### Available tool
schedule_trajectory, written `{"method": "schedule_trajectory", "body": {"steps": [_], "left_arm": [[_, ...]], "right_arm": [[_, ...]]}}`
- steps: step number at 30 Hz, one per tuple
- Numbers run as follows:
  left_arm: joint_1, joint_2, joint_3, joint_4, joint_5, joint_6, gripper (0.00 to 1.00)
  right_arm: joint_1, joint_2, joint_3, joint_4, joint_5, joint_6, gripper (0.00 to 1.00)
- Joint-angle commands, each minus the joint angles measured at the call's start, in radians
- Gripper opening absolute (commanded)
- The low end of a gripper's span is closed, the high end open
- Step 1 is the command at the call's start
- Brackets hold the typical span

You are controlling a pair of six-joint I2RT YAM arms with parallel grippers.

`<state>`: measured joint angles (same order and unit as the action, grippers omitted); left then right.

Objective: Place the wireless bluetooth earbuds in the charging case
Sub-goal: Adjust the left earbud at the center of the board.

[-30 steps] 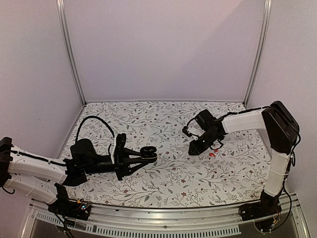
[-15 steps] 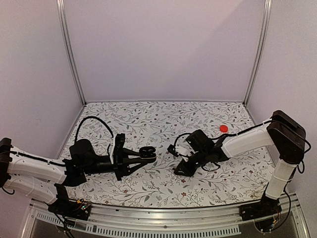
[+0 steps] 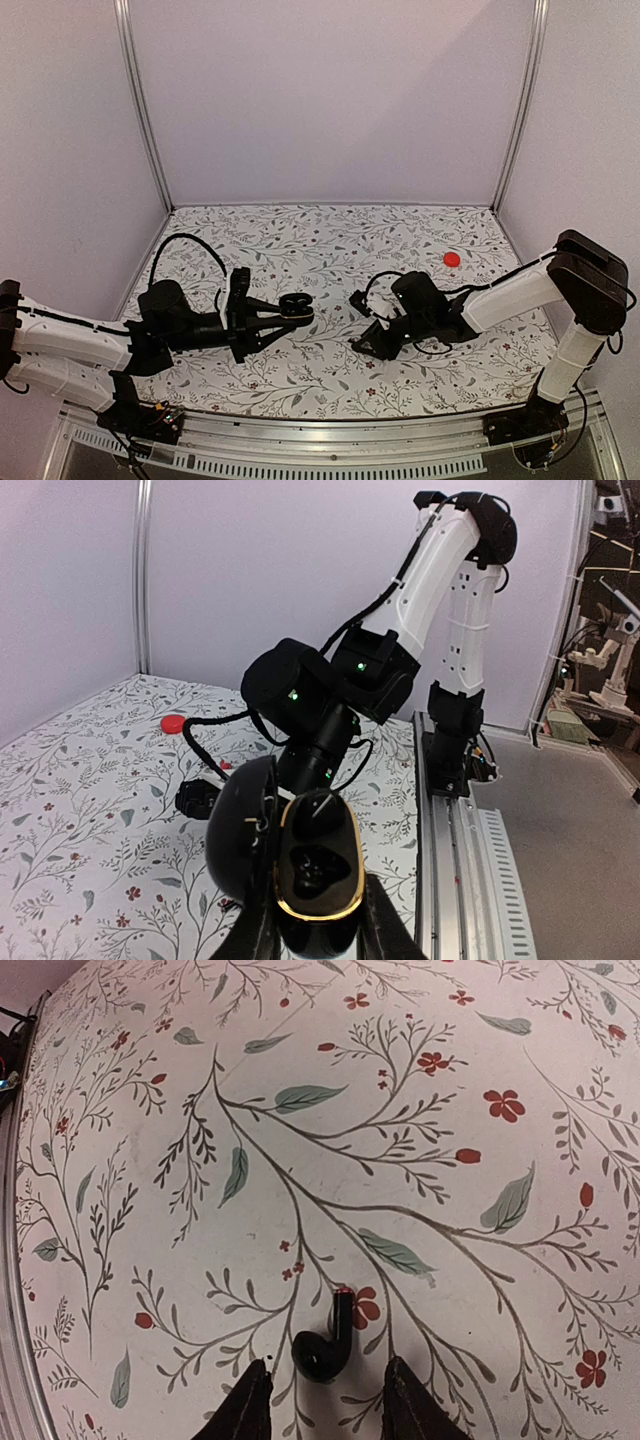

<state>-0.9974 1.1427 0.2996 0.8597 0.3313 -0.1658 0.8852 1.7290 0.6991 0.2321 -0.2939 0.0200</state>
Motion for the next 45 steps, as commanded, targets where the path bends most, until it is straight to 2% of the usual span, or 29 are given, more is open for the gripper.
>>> {"method": "schedule_trajectory", "body": {"steps": [1, 10, 25, 35, 45], "left_arm": [[0.015, -0.014, 0.009, 0.004, -0.003, 0.006, 0.0], [0.014, -0.008, 0.009, 0.0, 0.012, 0.019, 0.0], [0.014, -0.054, -0.014, -0.02, -0.015, 0.025, 0.0], [0.016, -0.06, -0.016, -0.035, -0.022, 0.03, 0.0], [0.017, -0.048, -0.006, -0.032, -0.018, 0.033, 0.0]], "right_arm": [[0.027, -0.013, -0.051, 0.103, 0.061, 0.02, 0.37], [0.11, 0.042, -0.05, 0.182, 0.164, 0.102, 0.34], [0.132, 0.057, -0.115, 0.23, 0.27, 0.143, 0.3], [0.175, 0.107, -0.089, 0.21, 0.391, 0.157, 0.24], [0.165, 0.038, -0.121, 0.151, 0.454, 0.144, 0.25]]}}
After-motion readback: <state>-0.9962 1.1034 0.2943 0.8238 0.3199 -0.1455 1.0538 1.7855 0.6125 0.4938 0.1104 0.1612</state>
